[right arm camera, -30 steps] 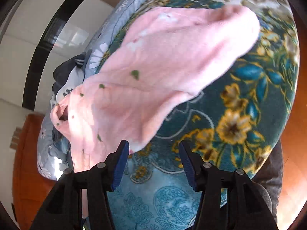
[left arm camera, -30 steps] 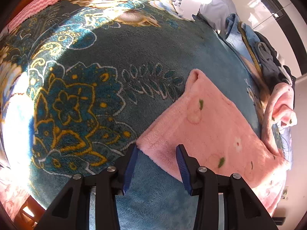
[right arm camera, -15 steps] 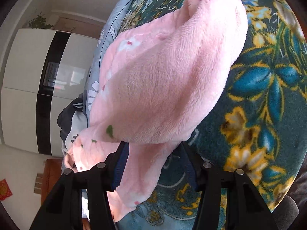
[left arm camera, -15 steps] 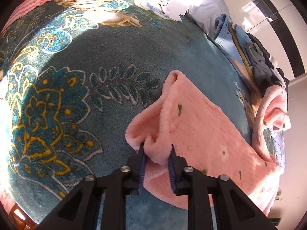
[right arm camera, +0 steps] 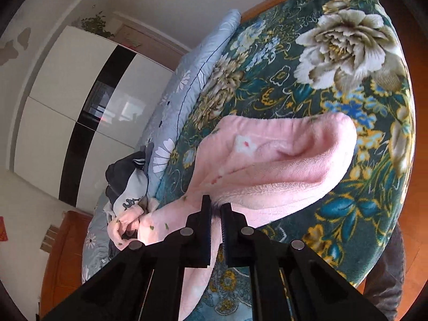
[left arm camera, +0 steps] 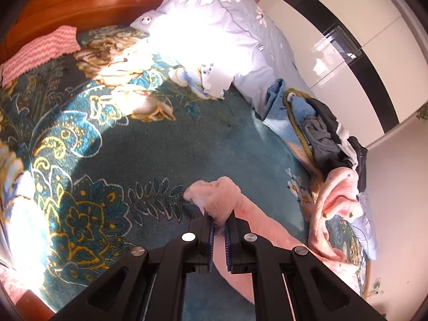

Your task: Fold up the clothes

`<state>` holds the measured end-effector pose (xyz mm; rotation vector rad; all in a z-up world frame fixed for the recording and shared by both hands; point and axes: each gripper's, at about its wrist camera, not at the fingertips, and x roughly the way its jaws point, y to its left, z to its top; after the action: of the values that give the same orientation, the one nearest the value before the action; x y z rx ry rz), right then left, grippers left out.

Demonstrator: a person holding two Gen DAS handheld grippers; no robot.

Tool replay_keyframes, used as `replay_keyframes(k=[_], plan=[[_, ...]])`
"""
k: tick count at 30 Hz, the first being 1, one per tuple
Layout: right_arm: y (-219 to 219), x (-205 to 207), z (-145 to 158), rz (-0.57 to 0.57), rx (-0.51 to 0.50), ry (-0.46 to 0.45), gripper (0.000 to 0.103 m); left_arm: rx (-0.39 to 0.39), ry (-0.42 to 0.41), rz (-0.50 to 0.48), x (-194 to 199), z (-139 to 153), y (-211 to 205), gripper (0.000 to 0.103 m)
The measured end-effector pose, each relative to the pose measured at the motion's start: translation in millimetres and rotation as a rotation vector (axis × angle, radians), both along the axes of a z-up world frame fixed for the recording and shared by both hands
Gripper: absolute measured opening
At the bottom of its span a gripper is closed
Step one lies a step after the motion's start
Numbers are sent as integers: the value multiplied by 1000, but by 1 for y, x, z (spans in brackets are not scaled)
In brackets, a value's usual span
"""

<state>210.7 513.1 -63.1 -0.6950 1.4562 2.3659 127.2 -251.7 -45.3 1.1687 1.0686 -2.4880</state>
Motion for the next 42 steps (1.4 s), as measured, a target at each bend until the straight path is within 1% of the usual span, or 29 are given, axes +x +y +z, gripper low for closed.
replay_keyframes(k=[1,2,4,6,7,9,10,12,14,16,19,22,24,25,26,28,30,32,33,34,35,36,38,40,42], plan=[[4,10,4,-7,10,8,6,-17,14,-11,6,8,0,7],[7,15,2,-9,16,-9,6,-46,-2,-13,6,6,1,7],[12,26,-15,-10,2,-64,6,-106,-34,-16,6,2,3,7],[15,37,-38,-3,-34,-127,6,-130,-135,7,17,-25,-1,7],[15,40,-50,5,-55,-156,6,-112,-167,40,25,-38,-7,7],[13,45,-66,16,-88,-183,6,-79,-222,111,39,-61,-21,7],[12,47,-73,21,-104,-197,6,-86,-224,127,42,-62,-25,7],[8,49,-78,36,-112,-205,6,-101,-225,157,48,-64,-33,7],[4,48,-75,60,-100,-202,6,-186,-196,166,46,-49,-38,7],[2,46,-70,82,-79,-200,7,-235,-174,179,43,-36,-45,7],[3,48,-64,81,-59,-188,7,-244,-177,201,38,-34,-55,7],[15,52,-61,56,-52,-183,8,-231,-227,204,36,-47,-53,7],[29,58,-61,3,-53,-188,16,-220,-256,209,36,-55,-52,11],[36,57,-62,-24,-60,-192,29,-213,-269,214,36,-59,-52,11],[43,56,-64,-40,-74,-183,37,-194,-275,223,38,-61,-53,11],[56,52,-67,-64,-104,-164,40,-152,-285,248,41,-63,-57,13],[64,46,-70,-83,-123,-156,40,-143,-280,279,44,-59,-59,24],[67,39,-70,-92,-121,-161,40,-147,-276,301,46,-55,-60,30],[68,35,-71,-92,-121,-167,37,-167,-280,305,45,-52,-59,31],[69,32,-71,-90,-122,-171,19,-189,-283,309,44,-49,-58,31],[70,30,-71,-91,-116,-193,6,-212,-284,312,42,-45,-57,32],[73,31,-70,-105,-104,-209,6,-222,-281,316,41,-43,-58,37],[80,32,-68,-134,-85,-237,6,-235,-274,333,40,-37,-61,41],[80,27,-64,-106,-58,-259,6,-255,-272,357,38,-30,-63,41],[77,23,-56,-90,-14,-296,8,-253,-254,341,28,-21,-58,41]])
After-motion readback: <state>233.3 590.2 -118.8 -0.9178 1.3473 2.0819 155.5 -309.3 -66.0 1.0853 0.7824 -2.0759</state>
